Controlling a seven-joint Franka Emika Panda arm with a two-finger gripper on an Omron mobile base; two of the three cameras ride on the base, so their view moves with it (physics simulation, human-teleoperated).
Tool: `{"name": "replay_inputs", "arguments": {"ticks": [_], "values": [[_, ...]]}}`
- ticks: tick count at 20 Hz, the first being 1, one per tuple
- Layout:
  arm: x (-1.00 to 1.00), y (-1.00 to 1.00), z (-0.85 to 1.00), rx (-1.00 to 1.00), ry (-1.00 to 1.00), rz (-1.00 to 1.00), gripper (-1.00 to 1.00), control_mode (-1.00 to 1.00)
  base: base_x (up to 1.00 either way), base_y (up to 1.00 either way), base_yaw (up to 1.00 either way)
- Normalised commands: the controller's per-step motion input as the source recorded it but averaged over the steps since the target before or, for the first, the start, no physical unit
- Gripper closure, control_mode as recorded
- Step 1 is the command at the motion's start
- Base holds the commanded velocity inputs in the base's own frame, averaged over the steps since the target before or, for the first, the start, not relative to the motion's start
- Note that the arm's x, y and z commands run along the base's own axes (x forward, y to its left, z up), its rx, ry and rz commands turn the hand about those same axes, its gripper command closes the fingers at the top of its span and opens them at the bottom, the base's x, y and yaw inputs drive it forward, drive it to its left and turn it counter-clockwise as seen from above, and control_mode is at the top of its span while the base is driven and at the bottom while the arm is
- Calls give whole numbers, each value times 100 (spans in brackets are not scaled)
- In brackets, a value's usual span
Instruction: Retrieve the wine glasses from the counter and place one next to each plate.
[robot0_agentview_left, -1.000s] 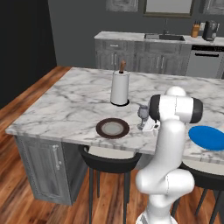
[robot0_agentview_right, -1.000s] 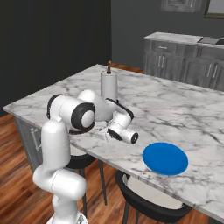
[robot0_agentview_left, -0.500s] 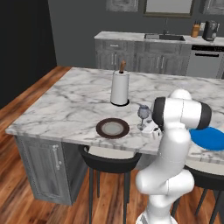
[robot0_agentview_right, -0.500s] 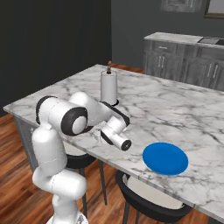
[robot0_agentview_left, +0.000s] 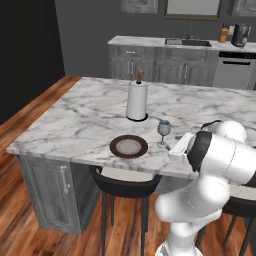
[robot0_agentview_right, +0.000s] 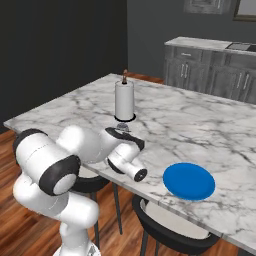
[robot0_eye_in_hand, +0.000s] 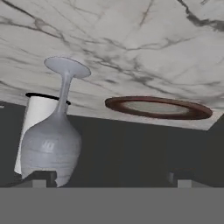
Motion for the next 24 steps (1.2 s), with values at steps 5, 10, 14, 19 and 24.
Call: {"name": "replay_inputs", "arguments": {"ticks": [5, 10, 14, 19, 24], "values": [[-62, -1, 100, 0, -5, 0, -100, -100, 0, 0, 0], [-83, 0, 100, 0, 0, 4, -100, -100, 0, 0, 0], [-84, 7, 100, 2, 0, 10, -100, -100, 0, 0, 0], [-89, 10, 99, 2, 0, 16, -100, -100, 0, 0, 0], [-89, 17, 75, 0, -8, 21, -100, -100, 0, 0, 0]]}}
